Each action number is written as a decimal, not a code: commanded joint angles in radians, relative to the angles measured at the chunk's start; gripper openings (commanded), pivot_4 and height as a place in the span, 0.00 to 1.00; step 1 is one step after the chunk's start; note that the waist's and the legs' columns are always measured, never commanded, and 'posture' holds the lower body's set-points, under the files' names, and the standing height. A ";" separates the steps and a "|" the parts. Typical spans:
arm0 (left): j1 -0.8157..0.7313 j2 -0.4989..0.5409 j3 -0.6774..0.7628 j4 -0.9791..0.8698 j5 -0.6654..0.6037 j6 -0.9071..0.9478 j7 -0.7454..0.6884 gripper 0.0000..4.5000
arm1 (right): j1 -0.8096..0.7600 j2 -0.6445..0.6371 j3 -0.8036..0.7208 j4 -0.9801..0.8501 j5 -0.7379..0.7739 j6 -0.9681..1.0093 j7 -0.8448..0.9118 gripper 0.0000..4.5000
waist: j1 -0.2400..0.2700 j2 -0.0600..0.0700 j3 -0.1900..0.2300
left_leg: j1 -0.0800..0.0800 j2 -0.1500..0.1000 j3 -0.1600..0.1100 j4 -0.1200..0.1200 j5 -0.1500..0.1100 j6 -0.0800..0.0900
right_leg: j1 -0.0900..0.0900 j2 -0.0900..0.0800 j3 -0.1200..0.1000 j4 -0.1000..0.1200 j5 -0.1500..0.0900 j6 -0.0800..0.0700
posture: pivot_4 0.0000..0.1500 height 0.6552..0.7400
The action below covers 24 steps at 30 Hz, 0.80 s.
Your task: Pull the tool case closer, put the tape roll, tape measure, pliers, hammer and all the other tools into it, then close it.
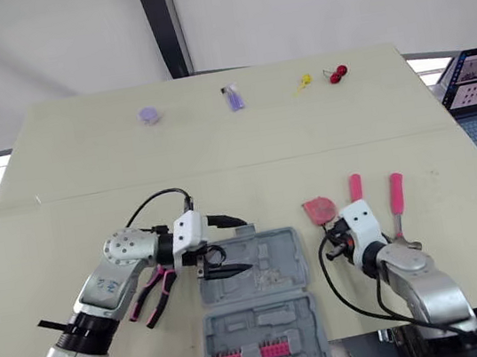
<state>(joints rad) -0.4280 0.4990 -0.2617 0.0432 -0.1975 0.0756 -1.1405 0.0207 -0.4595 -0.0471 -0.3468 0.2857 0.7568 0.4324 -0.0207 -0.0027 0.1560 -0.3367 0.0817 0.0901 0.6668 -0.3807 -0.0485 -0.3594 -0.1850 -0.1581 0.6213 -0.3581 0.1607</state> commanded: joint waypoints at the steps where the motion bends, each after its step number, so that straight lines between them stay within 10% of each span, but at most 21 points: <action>1: -0.015 0.003 -0.027 -0.004 -0.008 -0.026 -0.060 1.00 | 0.056 -0.011 -0.023 -0.134 0.049 0.052 0.014 0.01 | 0.001 0.000 0.000 | 0.000 0.000 0.000 0.000 0.000 0.000 | 0.000 0.000 0.000 0.000 0.000 0.000 | 1.00 1.00; 24: -0.042 0.001 -0.111 0.003 0.006 -0.044 -0.182 1.00 | 0.520 -0.017 -0.104 -0.337 0.103 0.037 0.014 0.01 | 0.047 0.000 0.000 | 0.000 0.000 0.000 0.002 0.000 0.000 | 0.001 0.000 0.001 0.000 0.000 0.000 | 1.00 1.00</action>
<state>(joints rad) -0.4657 0.4934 -0.3674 0.0558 -0.1946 0.0488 -1.3079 0.5082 -0.4627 -0.1420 -0.6628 0.3835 0.8020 0.4261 0.0264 -0.0028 0.1557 -0.3367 0.0816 0.0904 0.6685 -0.3808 -0.0483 -0.3586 -0.1850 -0.1574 0.6207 -0.3581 0.1607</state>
